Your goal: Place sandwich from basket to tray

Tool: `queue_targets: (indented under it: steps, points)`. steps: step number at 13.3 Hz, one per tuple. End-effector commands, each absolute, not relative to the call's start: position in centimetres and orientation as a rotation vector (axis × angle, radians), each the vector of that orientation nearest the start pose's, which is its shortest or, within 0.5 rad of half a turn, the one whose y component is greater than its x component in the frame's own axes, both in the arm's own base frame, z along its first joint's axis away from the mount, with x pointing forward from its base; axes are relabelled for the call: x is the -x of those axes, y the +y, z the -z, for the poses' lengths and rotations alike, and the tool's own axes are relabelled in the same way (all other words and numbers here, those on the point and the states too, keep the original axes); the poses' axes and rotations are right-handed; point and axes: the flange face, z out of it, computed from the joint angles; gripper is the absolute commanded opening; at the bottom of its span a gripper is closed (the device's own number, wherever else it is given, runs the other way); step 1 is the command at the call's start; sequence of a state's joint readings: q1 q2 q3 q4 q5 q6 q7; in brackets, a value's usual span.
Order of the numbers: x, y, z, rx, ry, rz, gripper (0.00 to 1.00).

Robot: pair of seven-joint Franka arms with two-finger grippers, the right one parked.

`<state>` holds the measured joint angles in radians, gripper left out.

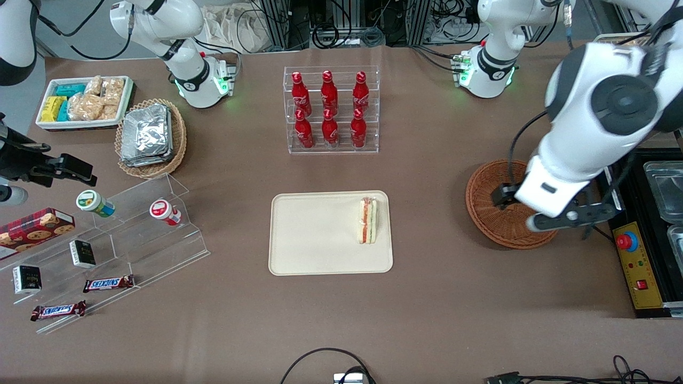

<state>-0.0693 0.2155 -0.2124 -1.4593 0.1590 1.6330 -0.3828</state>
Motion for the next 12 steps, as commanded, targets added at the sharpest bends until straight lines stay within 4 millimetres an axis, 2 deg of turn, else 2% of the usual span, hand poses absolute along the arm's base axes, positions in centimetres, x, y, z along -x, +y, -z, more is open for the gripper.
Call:
queue_targets:
  steps: [1, 5, 7, 10, 12]
  points:
    - [-57.8, -11.8, -58.6, 3.021, -0.064, 0.026, 1.0]
    - [-55.5, -8.8, -62.1, 3.103, -0.012, 0.011, 1.0]
    - [-54.3, -8.1, -63.5, 3.108, 0.044, 0.0, 1.0]
    - [-53.3, -6.7, -64.4, 3.121, 0.039, -0.028, 1.0]
    - [-53.4, -6.0, -64.3, 3.148, 0.013, -0.045, 1.0]
